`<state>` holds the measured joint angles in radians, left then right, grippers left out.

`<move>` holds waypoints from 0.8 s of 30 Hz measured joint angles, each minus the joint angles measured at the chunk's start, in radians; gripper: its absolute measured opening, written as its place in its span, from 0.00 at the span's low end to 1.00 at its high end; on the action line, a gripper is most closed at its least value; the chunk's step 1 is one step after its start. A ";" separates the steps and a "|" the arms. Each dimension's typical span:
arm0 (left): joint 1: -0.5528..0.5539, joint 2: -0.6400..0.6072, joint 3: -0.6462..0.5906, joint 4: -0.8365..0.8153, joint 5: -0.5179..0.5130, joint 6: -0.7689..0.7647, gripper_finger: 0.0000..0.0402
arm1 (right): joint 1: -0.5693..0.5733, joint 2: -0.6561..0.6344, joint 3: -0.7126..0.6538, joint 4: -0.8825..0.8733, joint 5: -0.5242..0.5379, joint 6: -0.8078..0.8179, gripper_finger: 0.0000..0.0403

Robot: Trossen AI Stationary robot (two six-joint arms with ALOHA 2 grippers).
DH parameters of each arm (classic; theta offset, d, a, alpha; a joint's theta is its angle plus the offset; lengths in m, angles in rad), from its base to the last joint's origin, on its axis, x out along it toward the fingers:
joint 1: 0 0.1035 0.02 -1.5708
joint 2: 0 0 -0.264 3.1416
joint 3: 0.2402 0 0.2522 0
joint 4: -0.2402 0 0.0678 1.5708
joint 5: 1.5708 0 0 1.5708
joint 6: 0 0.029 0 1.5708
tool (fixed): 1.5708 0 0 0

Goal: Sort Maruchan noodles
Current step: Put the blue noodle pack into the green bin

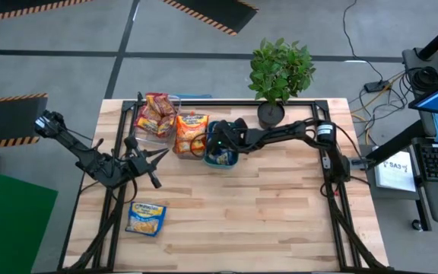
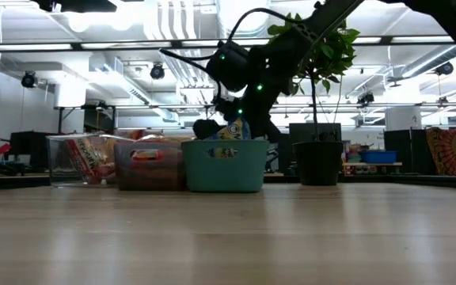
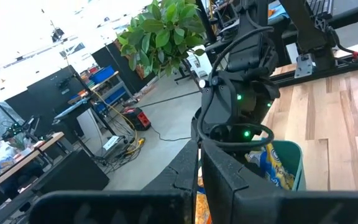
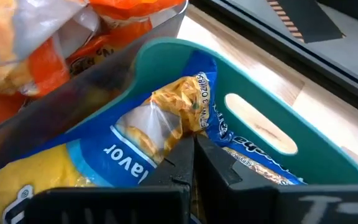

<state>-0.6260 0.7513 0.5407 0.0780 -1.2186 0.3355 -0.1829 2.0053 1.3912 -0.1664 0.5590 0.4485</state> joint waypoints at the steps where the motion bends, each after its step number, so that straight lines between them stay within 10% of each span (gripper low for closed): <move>1: 0.000 0.000 0.000 0.000 0.000 0.000 0.01 | 0.001 -0.011 -0.002 -0.007 -0.004 -0.003 0.02; 24: 0.000 0.002 0.000 -0.096 0.062 -0.248 0.01 | 0.311 -0.370 -0.096 -0.199 -0.009 -0.208 0.02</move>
<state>-0.6262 0.7533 0.5407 -0.0176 -1.1567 0.0873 0.1280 1.6355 1.2953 -0.3650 0.5503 0.2405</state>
